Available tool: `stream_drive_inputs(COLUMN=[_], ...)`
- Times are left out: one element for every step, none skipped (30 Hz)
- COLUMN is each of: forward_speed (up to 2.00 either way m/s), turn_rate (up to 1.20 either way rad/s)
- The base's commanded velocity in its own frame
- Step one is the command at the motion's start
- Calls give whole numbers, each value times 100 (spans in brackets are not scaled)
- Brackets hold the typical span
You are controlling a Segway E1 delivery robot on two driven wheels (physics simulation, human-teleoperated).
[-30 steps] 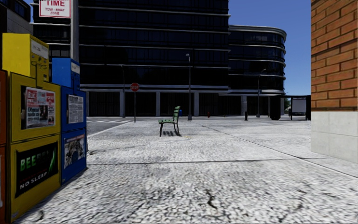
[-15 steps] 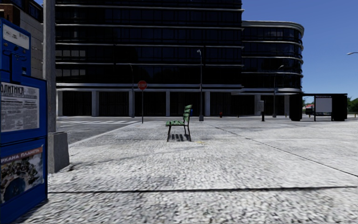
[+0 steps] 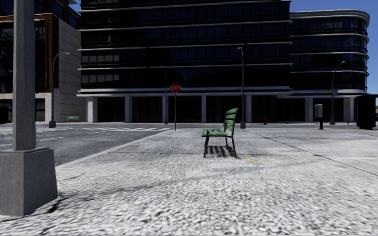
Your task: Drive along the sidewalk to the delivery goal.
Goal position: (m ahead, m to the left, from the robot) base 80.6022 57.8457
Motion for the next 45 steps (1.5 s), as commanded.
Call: stream_drive_inputs(forward_speed=[200, 200, 200, 200, 200, 200, 200, 200, 200, 200, 200, 200, 200, 200, 200, 200, 200, 200, 200, 200, 200, 200, 200, 200, 200, 200, 200, 200, 200, 200, 200, 200, 200, 200, 200, 200, 200, 200, 200, 200, 200, 200, 200, 200, 200], turn_rate=[46, 46, 46, 46, 46, 46, 46, 46, 46, 46, 46, 46, 46, 46, 37, 0, 0, 0, 0, 0, 0, 0, 0, 0, 0, 0, 0, 0, 0, 0, 0, 0, 0, 0, 0, -1, -5, -13, -13, -21, -25, -26, -26, -28, -28])
